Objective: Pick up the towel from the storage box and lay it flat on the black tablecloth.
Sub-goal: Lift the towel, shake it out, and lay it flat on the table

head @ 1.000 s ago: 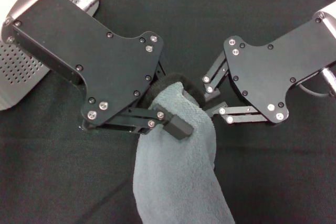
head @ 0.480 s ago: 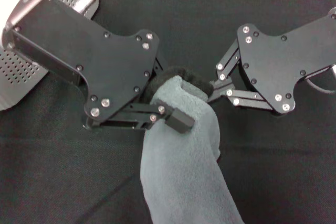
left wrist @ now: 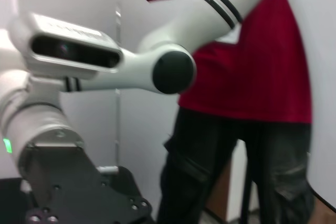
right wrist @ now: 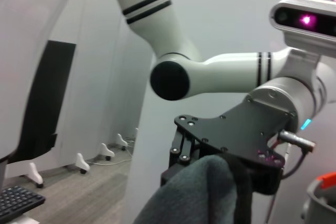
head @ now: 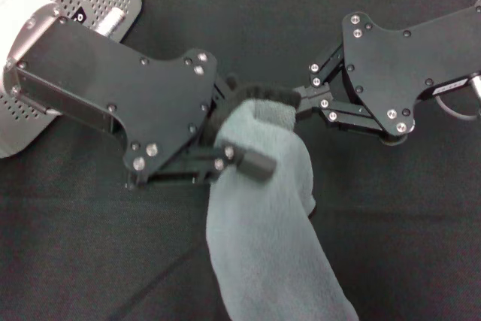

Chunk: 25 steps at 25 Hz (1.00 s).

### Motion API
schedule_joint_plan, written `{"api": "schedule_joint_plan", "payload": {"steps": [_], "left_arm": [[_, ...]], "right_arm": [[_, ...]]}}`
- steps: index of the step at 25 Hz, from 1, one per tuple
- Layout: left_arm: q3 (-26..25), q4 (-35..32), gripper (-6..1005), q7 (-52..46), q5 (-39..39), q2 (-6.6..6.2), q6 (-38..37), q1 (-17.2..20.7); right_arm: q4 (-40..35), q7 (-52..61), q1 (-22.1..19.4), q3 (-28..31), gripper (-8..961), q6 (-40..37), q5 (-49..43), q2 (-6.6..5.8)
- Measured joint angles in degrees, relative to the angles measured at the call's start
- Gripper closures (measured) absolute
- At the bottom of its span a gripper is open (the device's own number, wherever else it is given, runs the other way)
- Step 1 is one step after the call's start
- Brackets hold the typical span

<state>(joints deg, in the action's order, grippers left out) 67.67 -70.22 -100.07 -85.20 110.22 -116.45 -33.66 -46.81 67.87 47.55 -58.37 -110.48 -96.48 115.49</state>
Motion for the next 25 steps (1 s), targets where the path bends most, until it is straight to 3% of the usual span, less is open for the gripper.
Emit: {"api": "schedule_joint_plan", "payload": {"steps": [11,12,15,25], "left_arm": [[-15.8,0.0,964,2.2,-5.4,6.05,0.7,4.4],[-16.2,0.1,963,2.8,-5.4,6.23,1.1,5.1],[-16.5,1.4,765,4.4,-5.4,6.52,1.9,6.5],[-18.8,11.0,747,11.6,-5.4,7.26,2.2,8.2]], "right_arm": [[-8.0,6.5,-3.2,-0.2,952,7.3,0.6,0.26],[-9.1,7.2,-3.6,-0.1,952,8.2,0.7,0.26],[-12.1,8.7,-4.4,0.2,952,10.3,1.2,0.20],[-23.3,13.1,-5.8,-0.2,950,16.2,1.4,0.10]]}}
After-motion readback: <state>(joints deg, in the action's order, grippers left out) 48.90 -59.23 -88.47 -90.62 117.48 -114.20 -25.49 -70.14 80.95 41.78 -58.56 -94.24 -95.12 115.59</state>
